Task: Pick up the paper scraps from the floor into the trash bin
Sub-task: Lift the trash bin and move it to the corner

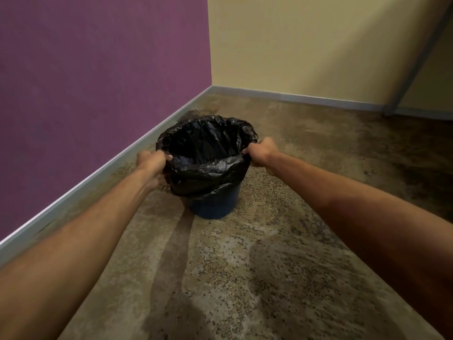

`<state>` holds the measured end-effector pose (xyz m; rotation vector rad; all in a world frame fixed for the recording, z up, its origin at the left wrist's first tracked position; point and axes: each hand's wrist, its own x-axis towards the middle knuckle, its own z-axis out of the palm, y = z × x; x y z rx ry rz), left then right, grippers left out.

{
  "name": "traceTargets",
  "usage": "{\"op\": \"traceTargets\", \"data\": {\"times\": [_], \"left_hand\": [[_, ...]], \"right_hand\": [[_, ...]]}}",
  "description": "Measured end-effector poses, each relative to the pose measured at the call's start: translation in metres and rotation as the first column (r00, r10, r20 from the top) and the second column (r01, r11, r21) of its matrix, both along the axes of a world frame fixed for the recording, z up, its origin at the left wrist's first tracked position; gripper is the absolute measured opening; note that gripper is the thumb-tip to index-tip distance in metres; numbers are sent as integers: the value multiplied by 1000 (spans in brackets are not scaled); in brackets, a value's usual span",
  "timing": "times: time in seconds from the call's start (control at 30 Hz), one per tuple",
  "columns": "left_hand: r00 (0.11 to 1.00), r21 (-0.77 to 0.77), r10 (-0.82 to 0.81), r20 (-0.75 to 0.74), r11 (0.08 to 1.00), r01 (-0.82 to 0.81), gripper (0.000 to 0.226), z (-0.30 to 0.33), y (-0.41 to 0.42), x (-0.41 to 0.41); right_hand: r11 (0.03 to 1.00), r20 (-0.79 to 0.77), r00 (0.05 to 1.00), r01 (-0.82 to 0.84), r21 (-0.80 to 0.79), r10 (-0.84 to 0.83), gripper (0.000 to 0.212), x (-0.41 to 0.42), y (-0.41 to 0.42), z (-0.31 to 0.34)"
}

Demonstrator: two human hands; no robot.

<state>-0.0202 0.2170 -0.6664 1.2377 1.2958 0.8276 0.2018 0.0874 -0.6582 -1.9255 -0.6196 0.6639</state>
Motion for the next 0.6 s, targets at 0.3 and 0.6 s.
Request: {"op": "traceTargets", "data": {"times": [0.3, 0.6], "left_hand": [[997, -42, -77, 17, 996, 77, 16, 69, -34, -13], [993, -38, -121, 17, 992, 121, 13, 232, -63, -21]], "right_hand": [[997, -111, 994, 22, 72, -14, 19, 2, -28, 71], [997, -104, 993, -46, 57, 51, 19, -5, -79, 214]]}}
